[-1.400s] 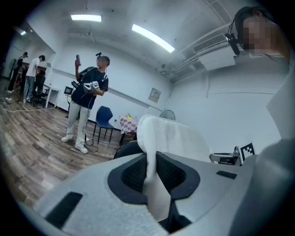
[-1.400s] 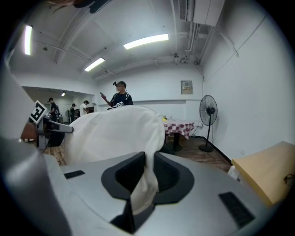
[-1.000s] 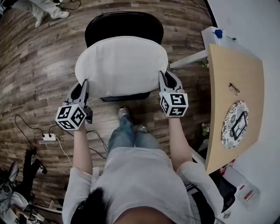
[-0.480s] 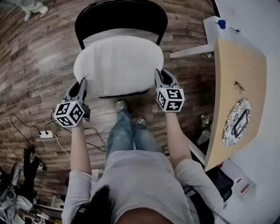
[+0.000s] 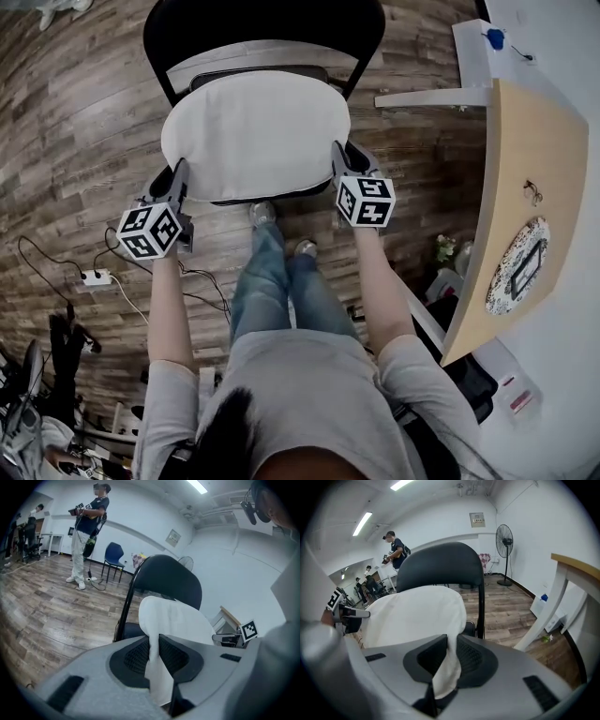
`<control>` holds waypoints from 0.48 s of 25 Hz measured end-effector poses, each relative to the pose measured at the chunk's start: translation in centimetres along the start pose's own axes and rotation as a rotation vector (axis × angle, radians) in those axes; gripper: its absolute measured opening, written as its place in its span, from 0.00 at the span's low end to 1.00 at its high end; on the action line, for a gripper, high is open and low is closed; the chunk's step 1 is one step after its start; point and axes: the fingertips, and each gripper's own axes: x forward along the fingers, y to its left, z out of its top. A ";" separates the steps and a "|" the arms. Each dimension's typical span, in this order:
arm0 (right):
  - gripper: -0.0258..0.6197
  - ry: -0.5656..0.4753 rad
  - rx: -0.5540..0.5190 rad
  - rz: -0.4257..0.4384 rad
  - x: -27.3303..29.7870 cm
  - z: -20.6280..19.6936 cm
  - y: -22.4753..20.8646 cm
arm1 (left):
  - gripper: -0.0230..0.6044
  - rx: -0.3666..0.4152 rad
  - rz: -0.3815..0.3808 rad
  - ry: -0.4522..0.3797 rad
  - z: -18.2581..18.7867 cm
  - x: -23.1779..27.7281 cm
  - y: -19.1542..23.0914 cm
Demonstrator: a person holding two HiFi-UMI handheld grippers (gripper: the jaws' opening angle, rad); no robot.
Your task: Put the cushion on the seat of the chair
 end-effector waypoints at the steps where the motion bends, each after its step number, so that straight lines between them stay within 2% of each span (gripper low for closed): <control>1: 0.13 0.011 0.014 -0.001 0.6 -0.6 -0.3 | 0.13 0.000 -0.002 0.009 -0.4 0.5 0.3; 6: 0.13 0.061 0.041 -0.004 3.2 -3.3 -1.3 | 0.13 -0.007 -0.009 0.049 -2.3 2.9 1.6; 12: 0.13 0.114 0.020 -0.009 6.1 -5.6 -2.3 | 0.13 0.000 0.009 0.107 -4.8 5.9 3.1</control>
